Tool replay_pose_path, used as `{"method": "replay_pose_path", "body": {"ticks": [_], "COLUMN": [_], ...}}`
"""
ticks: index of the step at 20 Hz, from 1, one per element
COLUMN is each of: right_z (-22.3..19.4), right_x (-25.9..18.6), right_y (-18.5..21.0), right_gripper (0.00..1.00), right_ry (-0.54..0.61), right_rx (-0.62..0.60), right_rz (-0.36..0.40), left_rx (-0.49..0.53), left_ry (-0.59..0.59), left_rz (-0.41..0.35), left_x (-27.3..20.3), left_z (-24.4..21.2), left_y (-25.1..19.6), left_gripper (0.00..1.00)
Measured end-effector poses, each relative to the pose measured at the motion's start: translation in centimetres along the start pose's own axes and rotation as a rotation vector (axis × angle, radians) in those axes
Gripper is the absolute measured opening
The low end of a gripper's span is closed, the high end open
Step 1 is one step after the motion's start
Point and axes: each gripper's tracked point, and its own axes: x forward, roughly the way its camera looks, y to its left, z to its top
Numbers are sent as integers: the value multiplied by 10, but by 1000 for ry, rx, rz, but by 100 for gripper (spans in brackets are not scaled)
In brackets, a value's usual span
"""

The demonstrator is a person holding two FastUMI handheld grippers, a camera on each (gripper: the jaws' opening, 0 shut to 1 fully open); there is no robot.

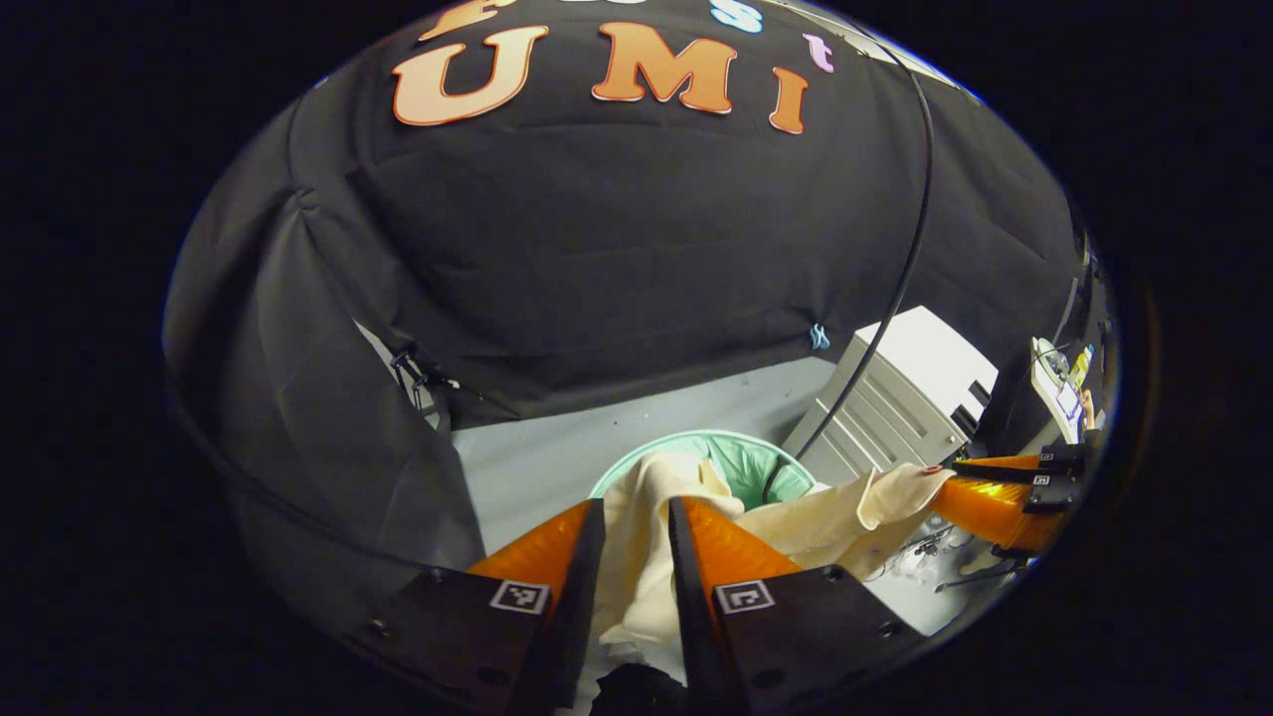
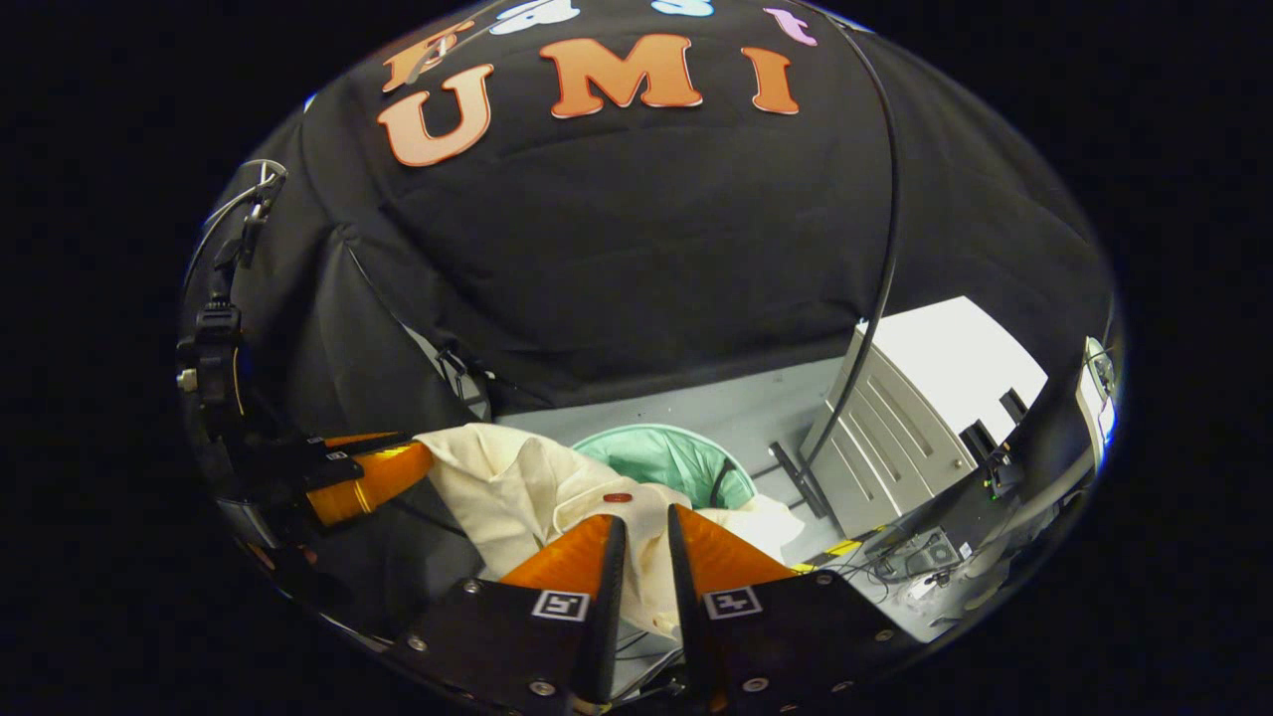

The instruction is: Grasp the clothes on the hanger with both hands and then place them into the laundry hamper below.

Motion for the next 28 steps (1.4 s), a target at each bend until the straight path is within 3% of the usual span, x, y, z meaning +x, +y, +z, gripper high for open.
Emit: {"method": "replay_pose_path", "body": {"ticks": [1, 2, 5, 7, 12, 13, 21, 22, 28], "right_z": [-5, -9, -17, -21, -24, -22, 23, 31, 83], "right_x": [3, 5, 4, 3, -7, -10, -69, -79, -163], "right_y": [-1, 1, -4, -6, -11, -9, 4, 6, 0], "right_gripper": [39, 39, 78, 82, 86, 87, 86, 87, 86], "right_ry": [14, 28, 36, 43, 33, 15, -175, -204, -432], "right_rx": [12, 19, 29, 32, 30, 27, -25, -31, -55], "right_rz": [-2, 8, -2, -12, -38, -35, -25, -26, -64], "left_rx": [1, 4, 16, 19, 4, 1, 4, 4, 16], "left_ry": [5, 4, 0, 3, -39, -54, -242, -272, -516], "left_rz": [-8, -7, -8, -5, 2, 4, -19, -20, 14], "left_x": [-2, -5, -6, -6, -16, -22, -75, -84, -168], "left_z": [-1, -1, -2, -4, 5, 9, 55, 61, 116], "left_y": [-1, 0, -2, -2, 0, 0, -13, -14, -9], "left_gripper": [52, 58, 78, 83, 83, 87, 80, 83, 83]}}
